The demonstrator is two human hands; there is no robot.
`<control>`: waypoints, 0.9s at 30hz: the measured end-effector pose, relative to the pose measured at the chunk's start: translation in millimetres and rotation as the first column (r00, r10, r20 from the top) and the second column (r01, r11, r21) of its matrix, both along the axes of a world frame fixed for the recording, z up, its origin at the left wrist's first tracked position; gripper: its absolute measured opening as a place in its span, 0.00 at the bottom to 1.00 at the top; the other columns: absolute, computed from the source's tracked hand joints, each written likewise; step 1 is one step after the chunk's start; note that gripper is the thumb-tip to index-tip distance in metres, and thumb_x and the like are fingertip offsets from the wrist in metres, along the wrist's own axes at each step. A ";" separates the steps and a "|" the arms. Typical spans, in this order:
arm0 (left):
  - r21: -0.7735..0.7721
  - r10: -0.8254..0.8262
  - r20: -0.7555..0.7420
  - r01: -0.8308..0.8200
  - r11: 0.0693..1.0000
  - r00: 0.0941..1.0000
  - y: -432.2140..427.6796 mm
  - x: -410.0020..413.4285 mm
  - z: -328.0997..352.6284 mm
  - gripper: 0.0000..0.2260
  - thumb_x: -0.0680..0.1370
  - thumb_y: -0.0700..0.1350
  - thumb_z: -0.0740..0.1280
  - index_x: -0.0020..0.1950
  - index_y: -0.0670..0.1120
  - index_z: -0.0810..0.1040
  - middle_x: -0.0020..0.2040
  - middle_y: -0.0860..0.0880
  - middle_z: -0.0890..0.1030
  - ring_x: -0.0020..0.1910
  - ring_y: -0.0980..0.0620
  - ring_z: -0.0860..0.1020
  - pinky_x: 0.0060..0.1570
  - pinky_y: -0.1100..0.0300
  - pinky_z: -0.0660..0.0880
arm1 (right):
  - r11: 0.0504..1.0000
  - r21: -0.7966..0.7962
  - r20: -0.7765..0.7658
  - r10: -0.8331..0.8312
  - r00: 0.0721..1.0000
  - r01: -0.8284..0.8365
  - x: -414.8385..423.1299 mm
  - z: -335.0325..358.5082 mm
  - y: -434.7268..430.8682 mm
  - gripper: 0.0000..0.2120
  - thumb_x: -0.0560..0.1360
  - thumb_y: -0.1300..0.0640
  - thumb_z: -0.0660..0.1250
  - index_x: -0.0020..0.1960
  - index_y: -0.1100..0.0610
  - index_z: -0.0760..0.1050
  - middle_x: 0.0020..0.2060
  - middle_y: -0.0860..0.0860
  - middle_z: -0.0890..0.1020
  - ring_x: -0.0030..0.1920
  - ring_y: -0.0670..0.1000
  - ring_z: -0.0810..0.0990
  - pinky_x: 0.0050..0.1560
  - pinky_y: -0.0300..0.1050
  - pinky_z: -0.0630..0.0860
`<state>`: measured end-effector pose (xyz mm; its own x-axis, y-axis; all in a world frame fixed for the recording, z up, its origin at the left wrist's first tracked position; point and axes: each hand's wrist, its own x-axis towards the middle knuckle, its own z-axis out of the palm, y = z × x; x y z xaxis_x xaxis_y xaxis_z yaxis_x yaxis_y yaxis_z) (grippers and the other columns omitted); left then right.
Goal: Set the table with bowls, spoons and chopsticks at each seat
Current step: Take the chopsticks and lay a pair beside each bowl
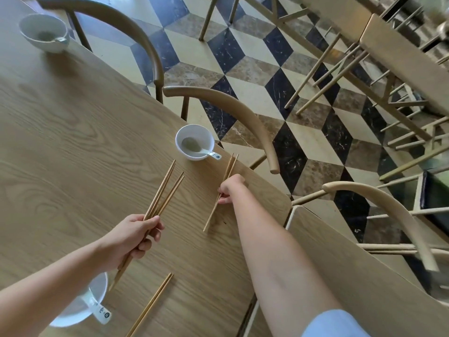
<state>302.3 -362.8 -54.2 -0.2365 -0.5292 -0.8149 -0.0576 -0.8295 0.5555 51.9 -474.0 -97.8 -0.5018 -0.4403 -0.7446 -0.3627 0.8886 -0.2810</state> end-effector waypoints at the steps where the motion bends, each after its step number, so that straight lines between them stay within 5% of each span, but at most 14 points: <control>1: -0.004 -0.001 -0.003 0.001 1.000 1.000 -0.2 -0.1 1.4 0.12 0.84 0.46 0.60 0.48 0.39 0.76 0.30 0.47 0.75 0.20 0.56 0.63 0.18 0.70 0.57 | 1.000 -0.009 -0.023 0.008 1.000 -0.008 1.1 0.8 0.6 0.07 0.72 0.69 0.72 0.46 0.67 0.75 0.47 0.62 0.81 0.29 0.60 0.84 0.32 0.52 0.84; 7: -0.013 0.004 -0.009 -0.004 1.000 1.000 0.7 0.4 6.0 0.12 0.84 0.45 0.61 0.48 0.39 0.77 0.30 0.47 0.75 0.20 0.56 0.63 0.18 0.70 0.57 | 0.993 -0.110 -0.122 0.027 0.992 -0.041 3.2 10.2 12.7 0.13 0.71 0.65 0.74 0.34 0.61 0.71 0.33 0.54 0.74 0.25 0.52 0.82 0.26 0.43 0.81; 11: -0.029 -0.006 -0.007 0.005 1.000 1.000 5.1 2.5 8.7 0.11 0.84 0.45 0.61 0.47 0.39 0.77 0.30 0.48 0.75 0.20 0.56 0.64 0.18 0.70 0.58 | 0.987 -0.157 -0.144 0.017 0.989 -0.040 4.2 13.7 23.0 0.10 0.72 0.68 0.72 0.36 0.61 0.73 0.30 0.54 0.74 0.22 0.52 0.79 0.22 0.42 0.79; 19: -0.046 -0.033 0.012 0.033 0.998 0.999 10.6 5.9 11.0 0.11 0.84 0.45 0.61 0.47 0.39 0.77 0.30 0.48 0.74 0.20 0.56 0.64 0.19 0.70 0.57 | 0.965 -0.258 -0.153 -0.086 0.984 0.045 4.8 7.6 43.1 0.10 0.68 0.64 0.76 0.42 0.59 0.74 0.39 0.54 0.81 0.41 0.58 0.83 0.44 0.55 0.83; 24: -0.056 -0.035 0.016 0.036 0.998 0.999 13.1 5.2 12.3 0.11 0.84 0.45 0.61 0.47 0.39 0.77 0.30 0.48 0.74 0.20 0.56 0.64 0.19 0.70 0.57 | 0.960 -0.280 -0.194 -0.036 0.980 -0.020 4.7 8.6 51.3 0.09 0.72 0.61 0.72 0.51 0.61 0.78 0.48 0.56 0.82 0.47 0.58 0.82 0.39 0.43 0.76; 27: -0.060 -0.051 0.030 0.052 0.997 0.998 15.8 4.4 12.3 0.11 0.84 0.45 0.62 0.47 0.39 0.77 0.31 0.48 0.74 0.22 0.56 0.64 0.20 0.69 0.58 | 0.959 -0.273 -0.257 0.000 0.966 -0.072 7.5 8.8 52.6 0.09 0.74 0.62 0.71 0.52 0.63 0.79 0.50 0.58 0.83 0.50 0.57 0.83 0.43 0.44 0.80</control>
